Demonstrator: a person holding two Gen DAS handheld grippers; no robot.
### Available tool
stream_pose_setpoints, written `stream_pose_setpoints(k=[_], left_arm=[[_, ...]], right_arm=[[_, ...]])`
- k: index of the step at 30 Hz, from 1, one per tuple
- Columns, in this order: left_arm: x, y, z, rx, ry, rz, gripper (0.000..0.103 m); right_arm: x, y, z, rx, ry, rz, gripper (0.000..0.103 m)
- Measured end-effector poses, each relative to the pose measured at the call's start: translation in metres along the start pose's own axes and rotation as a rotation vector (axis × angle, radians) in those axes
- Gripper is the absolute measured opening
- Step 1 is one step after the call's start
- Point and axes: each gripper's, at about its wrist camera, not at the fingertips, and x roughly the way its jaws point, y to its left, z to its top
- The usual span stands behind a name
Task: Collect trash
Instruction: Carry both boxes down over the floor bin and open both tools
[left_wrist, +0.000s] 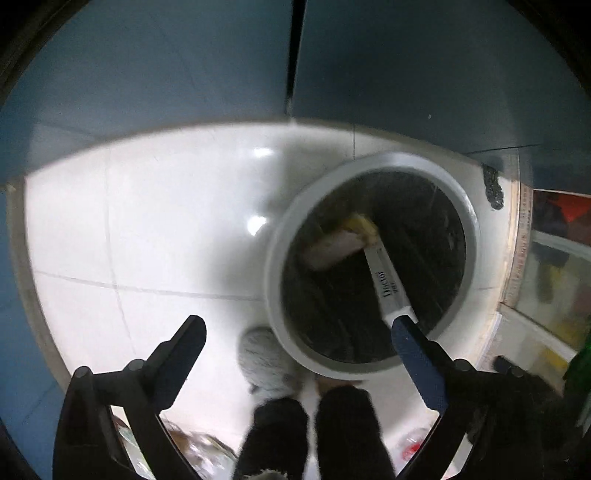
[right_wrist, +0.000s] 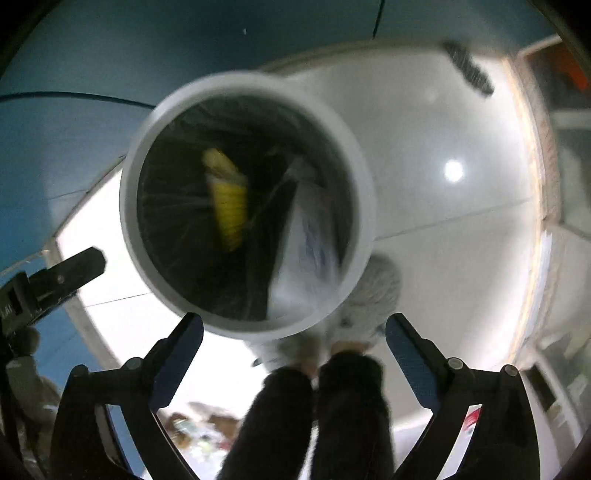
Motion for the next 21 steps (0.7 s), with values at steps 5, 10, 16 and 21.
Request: stream_pose_setpoints(k=[5, 10, 16, 21], left_arm=[[-0.033, -0.005, -0.019, 0.055, -0.093, 0.116, 0.103], [-0.079, -0.005, -0.046, 0.072, -0.127, 0.130, 0.103], [-0.144, -0.014, -0.083, 0.080, -0.148, 0.124, 0.103], [-0.225, -0.023, -0.118, 0.098, -0.191, 0.106, 0.103]], right_arm=[[-0.015, 0.014, -0.012, -0.023, -0.068, -0.066, 0.103], [-0.048, 0.014, -0.042, -0.017, -0.123, -0.080, 0.103], [-0.125, 0.027, -0.069, -0.017, -0.191, -0.072, 0.103], [-0.211, 0.029, -0.109, -0.040, -0.254, -0.064, 0.103]])
